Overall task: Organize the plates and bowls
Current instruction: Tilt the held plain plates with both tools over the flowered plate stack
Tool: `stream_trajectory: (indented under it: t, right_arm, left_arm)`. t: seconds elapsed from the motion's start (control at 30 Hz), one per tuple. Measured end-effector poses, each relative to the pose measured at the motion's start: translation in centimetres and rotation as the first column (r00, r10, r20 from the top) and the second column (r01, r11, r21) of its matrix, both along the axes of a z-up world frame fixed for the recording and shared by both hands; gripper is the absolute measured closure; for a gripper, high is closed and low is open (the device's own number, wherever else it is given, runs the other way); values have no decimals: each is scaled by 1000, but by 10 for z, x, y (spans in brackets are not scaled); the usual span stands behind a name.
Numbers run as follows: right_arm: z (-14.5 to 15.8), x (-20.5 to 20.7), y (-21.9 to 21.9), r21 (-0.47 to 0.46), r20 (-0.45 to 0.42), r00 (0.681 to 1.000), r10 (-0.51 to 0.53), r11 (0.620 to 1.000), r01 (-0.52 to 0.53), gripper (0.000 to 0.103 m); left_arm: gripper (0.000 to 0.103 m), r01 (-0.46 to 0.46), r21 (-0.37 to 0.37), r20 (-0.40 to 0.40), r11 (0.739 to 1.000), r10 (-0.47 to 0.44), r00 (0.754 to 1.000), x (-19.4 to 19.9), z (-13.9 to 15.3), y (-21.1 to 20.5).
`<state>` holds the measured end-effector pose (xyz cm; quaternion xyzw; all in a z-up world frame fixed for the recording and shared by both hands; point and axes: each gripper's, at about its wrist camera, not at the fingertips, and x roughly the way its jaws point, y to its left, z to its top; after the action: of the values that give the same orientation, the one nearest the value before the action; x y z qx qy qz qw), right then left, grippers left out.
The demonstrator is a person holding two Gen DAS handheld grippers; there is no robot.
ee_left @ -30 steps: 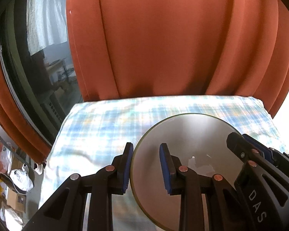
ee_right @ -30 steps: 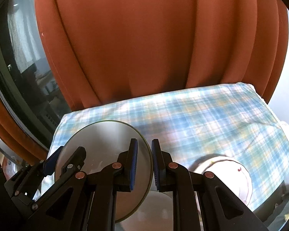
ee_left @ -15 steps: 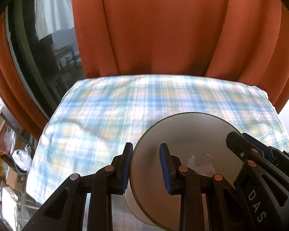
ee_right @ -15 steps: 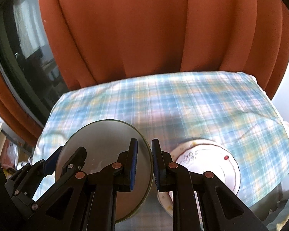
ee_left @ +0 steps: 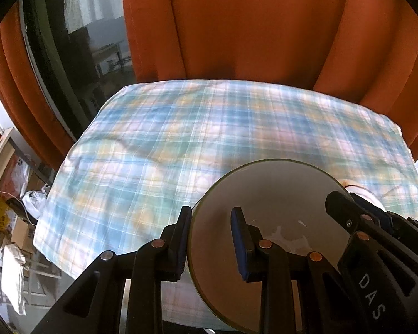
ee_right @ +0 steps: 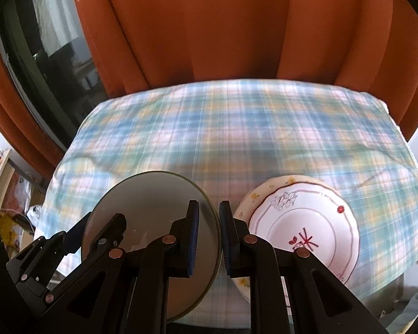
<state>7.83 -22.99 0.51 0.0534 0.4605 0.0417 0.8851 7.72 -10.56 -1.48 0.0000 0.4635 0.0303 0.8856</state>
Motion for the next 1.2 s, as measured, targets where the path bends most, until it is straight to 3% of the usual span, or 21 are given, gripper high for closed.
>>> stream_trajectory:
  t: [0.4, 0.8, 1.07, 1.2]
  right_arm:
    - [-28, 13, 20, -1, -79, 994, 72, 997, -72, 84]
    - [-42, 33, 35, -75, -100, 990, 101, 991, -109, 84]
    - [-48, 35, 32, -82, -89, 991, 104, 990, -111, 84]
    - [-52, 32, 30, -61, -95, 991, 97, 993, -103, 80]
  left_arm:
    - [77, -64, -11, -74, 998, 63, 995, 9, -26, 20]
    - [77, -81, -67, -141, 994, 71, 987, 25, -49, 26]
    - [77, -56, -38, -104, 998, 52, 993, 22, -49, 22]
    - [70, -52, -41, -118, 998, 47, 992, 21, -52, 21]
